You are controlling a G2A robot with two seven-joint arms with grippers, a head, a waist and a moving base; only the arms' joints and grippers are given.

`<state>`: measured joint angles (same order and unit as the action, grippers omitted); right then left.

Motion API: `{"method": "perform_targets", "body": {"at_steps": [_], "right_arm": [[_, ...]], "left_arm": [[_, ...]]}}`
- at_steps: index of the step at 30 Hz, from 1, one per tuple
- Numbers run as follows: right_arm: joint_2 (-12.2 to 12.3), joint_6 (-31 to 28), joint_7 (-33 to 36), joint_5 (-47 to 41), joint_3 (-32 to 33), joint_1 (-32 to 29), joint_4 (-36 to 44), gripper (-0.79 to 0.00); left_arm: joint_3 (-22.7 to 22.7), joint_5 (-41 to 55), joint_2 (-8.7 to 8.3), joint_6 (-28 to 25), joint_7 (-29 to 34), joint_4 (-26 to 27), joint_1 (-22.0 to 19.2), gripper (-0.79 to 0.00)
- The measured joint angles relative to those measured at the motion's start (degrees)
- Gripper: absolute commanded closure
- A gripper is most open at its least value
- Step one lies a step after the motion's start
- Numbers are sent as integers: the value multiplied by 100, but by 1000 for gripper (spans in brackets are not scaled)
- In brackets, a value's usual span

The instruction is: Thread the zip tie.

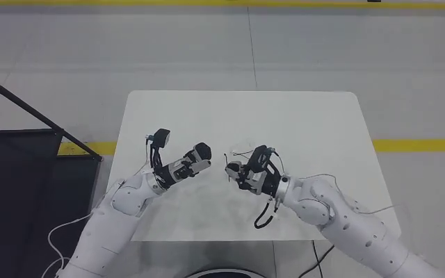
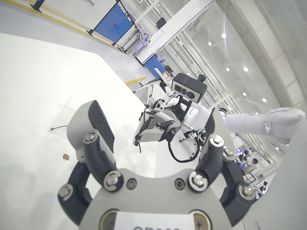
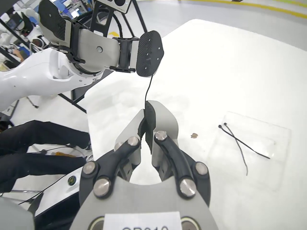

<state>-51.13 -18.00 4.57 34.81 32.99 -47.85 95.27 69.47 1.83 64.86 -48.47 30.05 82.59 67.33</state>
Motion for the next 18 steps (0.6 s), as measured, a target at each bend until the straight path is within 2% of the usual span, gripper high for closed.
{"method": "perform_targets", "body": {"at_steps": [6,12,15,18], "right_arm": [[-33,1595,-471,1026,123,-561,546,0],[-196,3076,-397,1788,51,-846,869,0],[-289,3518,-561,2033,13,-917,914,0],[-293,3541,-586,2040,10,-925,914,0]], "left_arm": [[-49,-142,20,11,-156,-21,-28,-785],[-120,-497,55,64,-432,-50,-25,-785],[-82,-664,74,130,-794,-50,-4,-785],[-80,-661,74,132,-770,-48,-3,-785]]}}
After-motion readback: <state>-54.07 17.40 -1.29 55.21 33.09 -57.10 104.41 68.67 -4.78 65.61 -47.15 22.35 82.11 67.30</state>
